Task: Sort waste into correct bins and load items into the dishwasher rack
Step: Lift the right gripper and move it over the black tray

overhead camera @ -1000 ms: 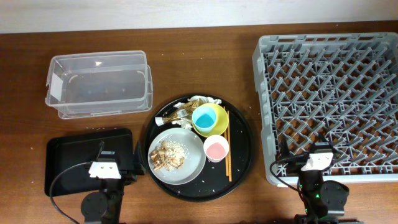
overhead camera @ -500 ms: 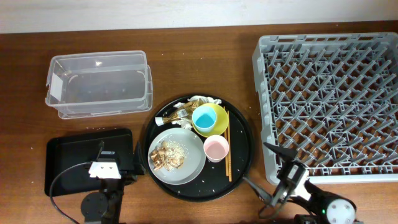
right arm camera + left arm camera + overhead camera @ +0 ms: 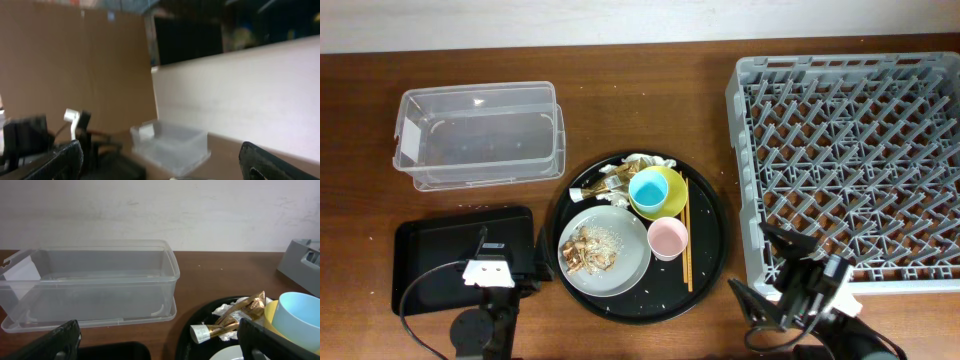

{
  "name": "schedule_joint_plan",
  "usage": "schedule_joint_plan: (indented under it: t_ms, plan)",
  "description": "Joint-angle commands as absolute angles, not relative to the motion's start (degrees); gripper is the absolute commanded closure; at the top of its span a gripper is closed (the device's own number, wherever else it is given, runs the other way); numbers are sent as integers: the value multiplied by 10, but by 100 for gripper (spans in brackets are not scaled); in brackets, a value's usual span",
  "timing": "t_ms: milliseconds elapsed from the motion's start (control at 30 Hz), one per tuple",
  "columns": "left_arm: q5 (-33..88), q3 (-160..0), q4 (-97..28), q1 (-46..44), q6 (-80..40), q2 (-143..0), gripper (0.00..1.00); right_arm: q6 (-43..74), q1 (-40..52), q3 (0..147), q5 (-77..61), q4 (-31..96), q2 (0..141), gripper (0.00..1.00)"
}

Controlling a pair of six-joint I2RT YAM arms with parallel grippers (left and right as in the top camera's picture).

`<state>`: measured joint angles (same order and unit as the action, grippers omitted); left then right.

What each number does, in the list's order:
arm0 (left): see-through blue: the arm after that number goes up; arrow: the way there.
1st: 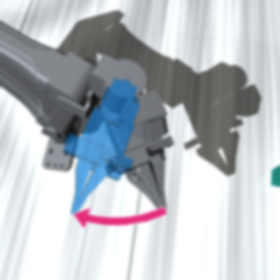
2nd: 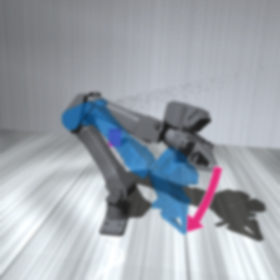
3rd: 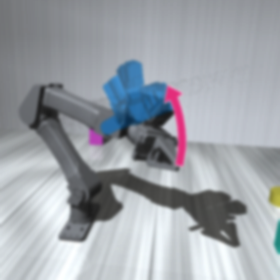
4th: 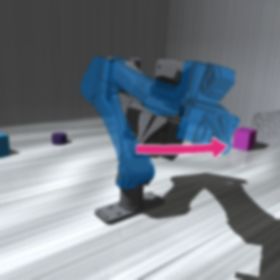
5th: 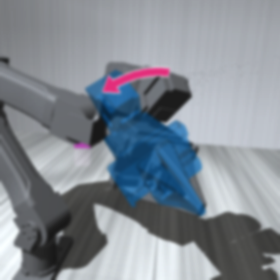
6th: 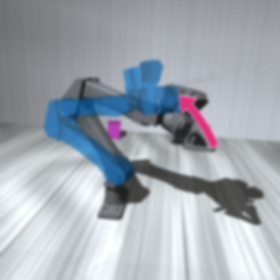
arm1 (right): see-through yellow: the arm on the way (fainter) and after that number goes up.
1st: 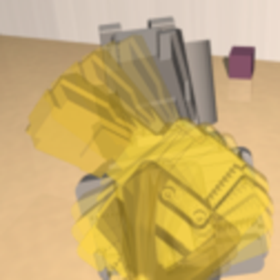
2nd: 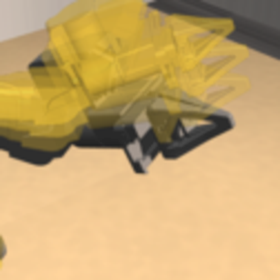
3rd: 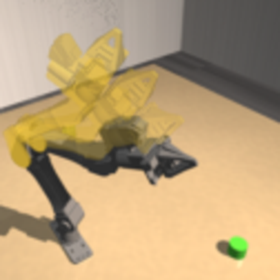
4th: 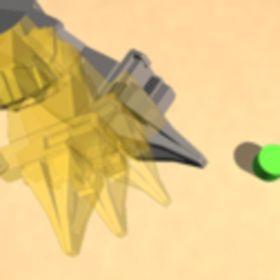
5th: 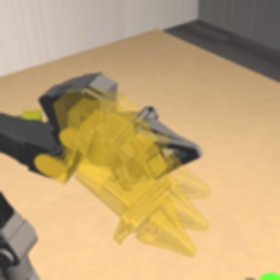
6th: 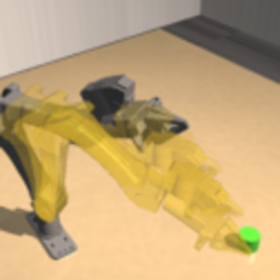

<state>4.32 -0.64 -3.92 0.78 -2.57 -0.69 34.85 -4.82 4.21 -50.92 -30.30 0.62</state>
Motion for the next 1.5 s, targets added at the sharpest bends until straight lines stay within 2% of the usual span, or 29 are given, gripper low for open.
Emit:
schedule_joint_plan:
  t_ms: [0, 133, 333, 400, 533, 633, 767, 900, 1233, 1333, 1467]
  plan:
    - [46, -5, -43, 10, -17, -3, 0, 368, -46, 111, -418, -308, 10, 2]
    - [46, -5, -43, 10, -17, -3, 0, 351, -46, 173, -354, -279, 55, 2]
    - [46, -5, -43, 10, -17, -3, 1, 332, -46, 307, -381, -243, 217, 2]
    - [46, -5, -43, 10, -17, -3, 0, 332, -46, 375, -453, -199, 292, 2]
    - [46, -5, -43, 10, -17, -3, 0, 328, -45, 473, -835, -182, 423, 2]
    - [46, -5, -43, 10, -17, -3, 0, 352, -44, 481, -872, -187, 493, 2]
    - [46, -5, -43, 10, -17, -3, 0, 457, -45, 484, -861, -266, 568, 2]
    - [46, -5, -43, 10, -17, -3, 0, 515, -46, 485, -815, -360, 576, 2]
    - [46, -5, -43, 10, -17, -3, 0, 510, -75, 492, -651, -336, 585, 2]
    - [46, -5, -43, 10, -17, -3, 0, 405, -94, 494, -553, -238, 594, 2]
    - [46, -5, -43, 10, -17, -3, 0, 233, -89, 546, -324, 91, 595, 2]
